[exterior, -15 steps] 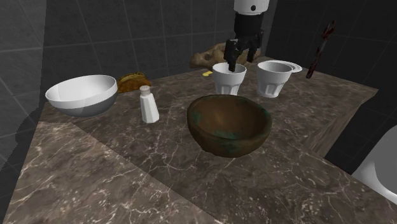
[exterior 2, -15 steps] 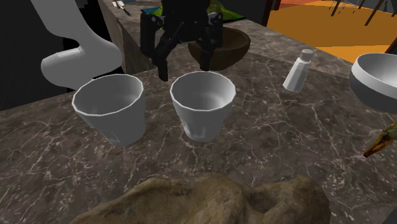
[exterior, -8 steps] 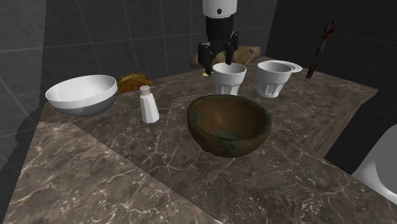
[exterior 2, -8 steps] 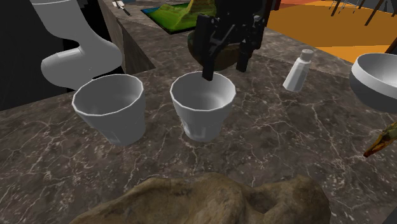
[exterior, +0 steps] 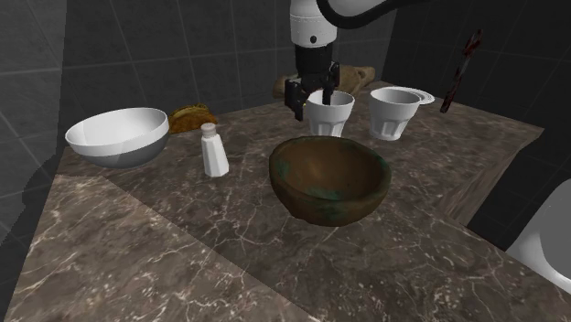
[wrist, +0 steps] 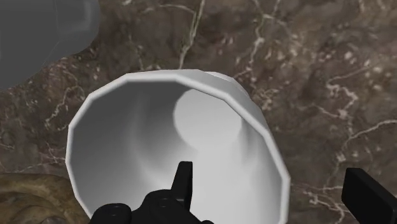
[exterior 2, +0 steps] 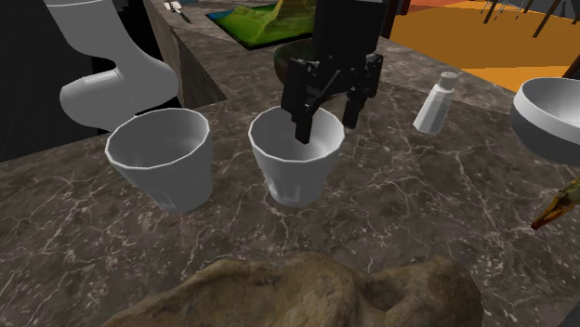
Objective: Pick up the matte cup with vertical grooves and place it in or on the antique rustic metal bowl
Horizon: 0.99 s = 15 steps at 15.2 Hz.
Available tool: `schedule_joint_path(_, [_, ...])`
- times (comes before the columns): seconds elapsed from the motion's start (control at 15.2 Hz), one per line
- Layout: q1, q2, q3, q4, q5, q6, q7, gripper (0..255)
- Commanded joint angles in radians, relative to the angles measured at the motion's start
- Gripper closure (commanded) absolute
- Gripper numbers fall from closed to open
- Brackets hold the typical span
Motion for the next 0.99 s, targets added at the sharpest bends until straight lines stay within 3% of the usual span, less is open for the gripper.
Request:
schedule_joint_path(0.0, [0.0,-0.003,-0.001,-0.009,0.001,0.007,0.0,0])
schedule_joint_path(0.33, [0.0,-0.003,-0.001,-0.009,0.001,0.007,0.0,0])
schedule_joint_path(0.4, [0.0,-0.003,-0.001,-0.009,0.001,0.007,0.0,255])
schedule_joint_path(0.92, [0.0,-0.002,-0.001,-0.008,0.001,0.007,0.0,255])
